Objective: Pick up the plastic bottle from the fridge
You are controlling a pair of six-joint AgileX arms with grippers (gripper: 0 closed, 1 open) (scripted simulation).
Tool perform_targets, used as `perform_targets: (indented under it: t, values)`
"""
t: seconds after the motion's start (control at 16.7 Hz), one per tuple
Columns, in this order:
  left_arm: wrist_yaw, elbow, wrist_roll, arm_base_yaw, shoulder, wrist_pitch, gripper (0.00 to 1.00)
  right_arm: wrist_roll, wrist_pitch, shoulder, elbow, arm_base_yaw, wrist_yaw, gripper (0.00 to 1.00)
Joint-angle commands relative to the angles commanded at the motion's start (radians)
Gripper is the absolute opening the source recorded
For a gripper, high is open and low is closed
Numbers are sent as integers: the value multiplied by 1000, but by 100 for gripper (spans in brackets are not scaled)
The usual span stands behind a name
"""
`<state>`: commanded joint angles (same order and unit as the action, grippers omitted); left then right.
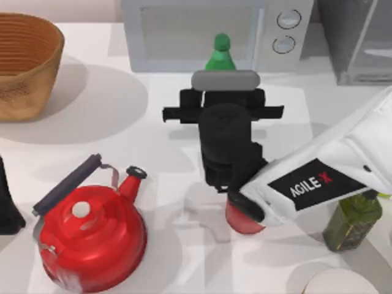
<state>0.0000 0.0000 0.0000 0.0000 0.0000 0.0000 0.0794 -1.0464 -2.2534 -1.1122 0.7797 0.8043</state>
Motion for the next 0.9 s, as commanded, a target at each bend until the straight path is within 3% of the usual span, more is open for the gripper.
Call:
perform_targets:
  t: [0.12, 0.9]
  values:
    - [0, 0, 0, 0, 0, 0, 100, 0, 0, 0, 0, 0, 0, 0]
    - [0, 0, 0, 0, 0, 0, 100, 0, 0, 0, 0, 0, 0, 98]
